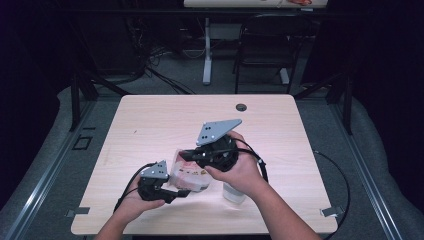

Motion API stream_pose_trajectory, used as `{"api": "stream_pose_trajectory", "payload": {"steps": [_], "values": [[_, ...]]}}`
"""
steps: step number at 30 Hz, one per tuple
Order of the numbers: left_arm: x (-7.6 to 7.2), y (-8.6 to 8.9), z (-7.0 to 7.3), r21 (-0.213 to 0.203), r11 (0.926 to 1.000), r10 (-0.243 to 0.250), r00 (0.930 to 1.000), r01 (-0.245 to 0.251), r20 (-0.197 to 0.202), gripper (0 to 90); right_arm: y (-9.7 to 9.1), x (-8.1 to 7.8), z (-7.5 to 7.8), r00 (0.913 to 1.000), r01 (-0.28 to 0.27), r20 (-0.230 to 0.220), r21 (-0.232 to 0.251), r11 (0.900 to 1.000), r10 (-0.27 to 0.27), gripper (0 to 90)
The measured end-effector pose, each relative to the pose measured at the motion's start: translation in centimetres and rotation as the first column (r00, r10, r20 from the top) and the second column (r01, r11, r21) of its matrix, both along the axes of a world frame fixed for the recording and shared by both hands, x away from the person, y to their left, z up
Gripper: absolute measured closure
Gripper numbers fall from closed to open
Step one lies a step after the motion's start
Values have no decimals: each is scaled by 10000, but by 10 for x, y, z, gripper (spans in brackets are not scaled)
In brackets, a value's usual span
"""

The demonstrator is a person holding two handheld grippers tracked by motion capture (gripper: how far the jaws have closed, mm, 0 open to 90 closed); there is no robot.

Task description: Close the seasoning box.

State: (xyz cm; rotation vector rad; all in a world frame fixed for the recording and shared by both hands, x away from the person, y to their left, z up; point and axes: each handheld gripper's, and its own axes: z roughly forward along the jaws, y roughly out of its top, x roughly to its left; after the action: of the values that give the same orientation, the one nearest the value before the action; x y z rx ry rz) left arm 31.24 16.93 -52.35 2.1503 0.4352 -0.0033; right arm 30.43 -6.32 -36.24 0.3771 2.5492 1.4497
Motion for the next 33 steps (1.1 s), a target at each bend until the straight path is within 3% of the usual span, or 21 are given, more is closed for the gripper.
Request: {"api": "stream_pose_trajectory", "payload": {"steps": [10,17,33], "values": [[0,3,3,143,9997,-218,9997,219,-93,598,-3,0,-1,10000,-15,-70,99,9999,16,900],[0,6,7,285,9990,-333,9987,344,-380,617,-7,1,-1,9999,-24,-168,188,9998,28,900],[1,5,20,1327,9907,-223,9985,287,-496,639,-23,4,-8,9992,66,-407,371,9993,-51,897]]}}
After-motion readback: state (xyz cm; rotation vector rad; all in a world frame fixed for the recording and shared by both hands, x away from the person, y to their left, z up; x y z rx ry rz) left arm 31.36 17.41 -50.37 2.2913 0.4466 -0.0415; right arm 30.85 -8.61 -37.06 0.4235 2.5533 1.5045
